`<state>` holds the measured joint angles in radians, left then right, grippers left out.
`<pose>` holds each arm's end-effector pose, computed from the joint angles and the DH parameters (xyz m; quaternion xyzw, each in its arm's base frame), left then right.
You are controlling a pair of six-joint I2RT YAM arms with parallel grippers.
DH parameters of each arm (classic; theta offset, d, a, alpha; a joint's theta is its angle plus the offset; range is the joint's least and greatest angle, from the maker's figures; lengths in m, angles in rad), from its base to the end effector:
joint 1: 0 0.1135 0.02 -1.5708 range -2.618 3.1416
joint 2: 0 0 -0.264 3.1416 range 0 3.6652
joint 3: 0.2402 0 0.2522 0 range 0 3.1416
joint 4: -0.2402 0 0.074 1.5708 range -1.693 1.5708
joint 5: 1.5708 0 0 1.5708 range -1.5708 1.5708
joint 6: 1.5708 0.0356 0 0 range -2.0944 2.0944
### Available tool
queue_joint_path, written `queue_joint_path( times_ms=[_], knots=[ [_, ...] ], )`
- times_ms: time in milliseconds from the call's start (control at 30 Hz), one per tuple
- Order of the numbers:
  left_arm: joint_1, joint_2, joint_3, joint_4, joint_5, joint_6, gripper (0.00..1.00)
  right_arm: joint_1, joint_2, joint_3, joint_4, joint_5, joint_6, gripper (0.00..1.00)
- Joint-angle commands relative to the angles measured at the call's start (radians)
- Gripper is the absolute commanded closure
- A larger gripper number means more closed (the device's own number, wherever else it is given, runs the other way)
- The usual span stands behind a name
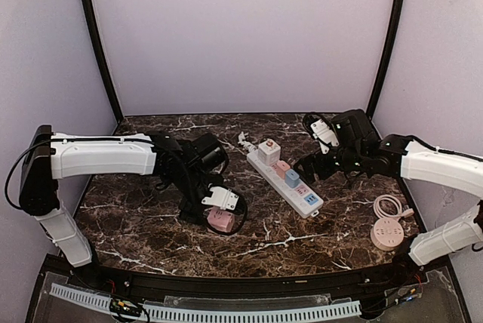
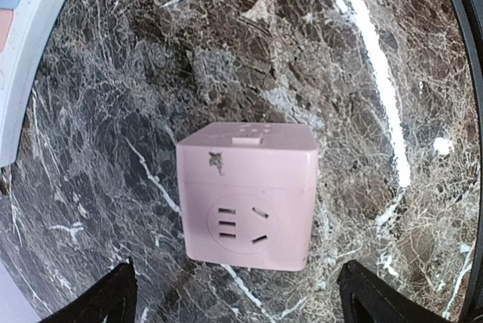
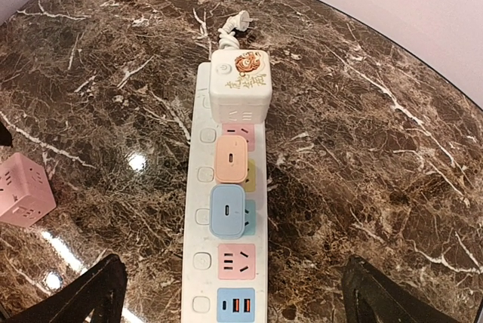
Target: Insert the plug
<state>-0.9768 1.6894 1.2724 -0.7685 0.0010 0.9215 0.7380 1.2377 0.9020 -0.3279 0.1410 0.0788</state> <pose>0.1906 -0.2824 0.2297 0.7979 0.5715 -0.0058 0.1914 0.2037 0.1785 0.2716 -0.2610 0.8584 0.1155 0.4263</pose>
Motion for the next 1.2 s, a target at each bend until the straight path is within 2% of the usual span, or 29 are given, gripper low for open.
queue_joint_path(
  times_ms=[0,500,667,867,1067,1167],
  knots=[
    [0.024,-0.001,-0.031,0.046,0.129,0.067,0.07,0.006,-0.007,-0.008,0.033,-0.008,-0.009,0.01],
    [0.070,0.089,-0.021,0.048,0.228,0.066,0.12,0.006,0.006,-0.006,0.032,-0.008,-0.007,0.01],
    [0.073,0.105,-0.027,0.060,0.257,0.065,0.19,0.006,0.010,-0.006,0.032,-0.008,-0.005,0.01],
    [0.078,0.132,-0.042,0.089,0.270,0.070,0.32,0.006,0.019,-0.003,0.033,-0.013,-0.006,0.01],
    [0.081,0.125,-0.037,0.109,0.308,0.073,0.62,0.006,0.024,-0.002,0.037,-0.020,-0.005,0.01],
    [0.081,0.113,-0.031,0.136,0.328,0.060,0.68,0.006,0.025,0.000,0.044,-0.027,-0.002,0.01]
  ],
)
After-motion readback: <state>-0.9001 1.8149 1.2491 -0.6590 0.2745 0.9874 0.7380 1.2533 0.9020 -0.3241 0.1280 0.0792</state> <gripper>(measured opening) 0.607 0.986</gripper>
